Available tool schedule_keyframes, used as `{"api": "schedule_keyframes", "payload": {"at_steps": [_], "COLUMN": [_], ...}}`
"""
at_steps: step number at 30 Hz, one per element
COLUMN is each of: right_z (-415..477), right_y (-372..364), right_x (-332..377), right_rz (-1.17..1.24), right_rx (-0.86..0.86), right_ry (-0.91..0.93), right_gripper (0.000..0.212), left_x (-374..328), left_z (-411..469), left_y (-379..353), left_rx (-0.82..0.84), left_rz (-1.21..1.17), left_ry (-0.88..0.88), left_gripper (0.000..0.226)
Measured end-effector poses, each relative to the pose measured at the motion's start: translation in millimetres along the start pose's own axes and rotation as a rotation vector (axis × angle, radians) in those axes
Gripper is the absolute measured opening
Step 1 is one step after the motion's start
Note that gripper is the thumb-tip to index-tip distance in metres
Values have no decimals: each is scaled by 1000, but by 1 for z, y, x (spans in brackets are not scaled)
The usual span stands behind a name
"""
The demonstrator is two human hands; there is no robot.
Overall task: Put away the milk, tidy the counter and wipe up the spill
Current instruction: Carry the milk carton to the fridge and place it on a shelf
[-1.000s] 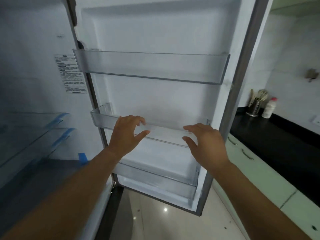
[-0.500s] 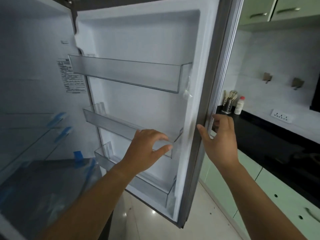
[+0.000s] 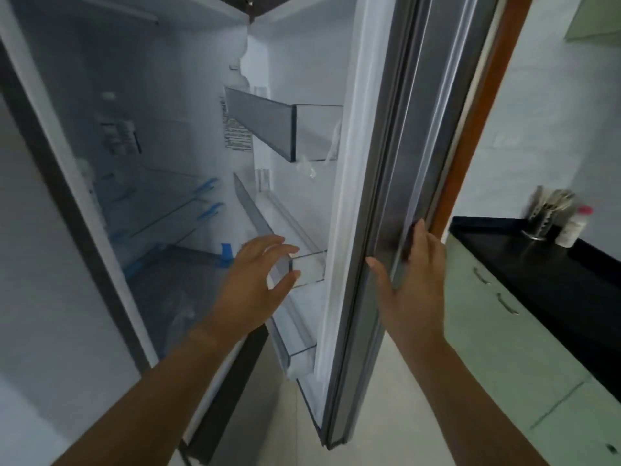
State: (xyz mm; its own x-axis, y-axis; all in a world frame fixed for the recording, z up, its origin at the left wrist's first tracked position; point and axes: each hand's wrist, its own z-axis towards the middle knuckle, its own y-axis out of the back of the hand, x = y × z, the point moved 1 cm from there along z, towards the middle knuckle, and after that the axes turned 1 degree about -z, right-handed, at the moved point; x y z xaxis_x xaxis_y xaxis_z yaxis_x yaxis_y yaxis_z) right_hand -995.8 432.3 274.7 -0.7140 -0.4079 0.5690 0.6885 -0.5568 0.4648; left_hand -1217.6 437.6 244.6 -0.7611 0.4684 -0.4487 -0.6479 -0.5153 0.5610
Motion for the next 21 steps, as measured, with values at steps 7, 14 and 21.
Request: {"api": "schedule_keyframes", "payload": {"at_steps": [7, 14, 21], "right_z": [-39, -73, -100], "right_y": [-33, -83, -121], "right_x": [41, 104, 152], "right_rz": [160, 252, 216], "right_rx": [-4, -4, -113], "right_ry": [147, 187, 93], "right_gripper": [78, 73, 70], "left_x": [6, 55, 126], "left_z": [-47, -70, -59], "left_y": [93, 185, 227], "left_rx": [-98, -301, -268], "left_rz": [237, 360, 379], "left_ry": [164, 206, 54], "left_gripper": [42, 42, 60]}}
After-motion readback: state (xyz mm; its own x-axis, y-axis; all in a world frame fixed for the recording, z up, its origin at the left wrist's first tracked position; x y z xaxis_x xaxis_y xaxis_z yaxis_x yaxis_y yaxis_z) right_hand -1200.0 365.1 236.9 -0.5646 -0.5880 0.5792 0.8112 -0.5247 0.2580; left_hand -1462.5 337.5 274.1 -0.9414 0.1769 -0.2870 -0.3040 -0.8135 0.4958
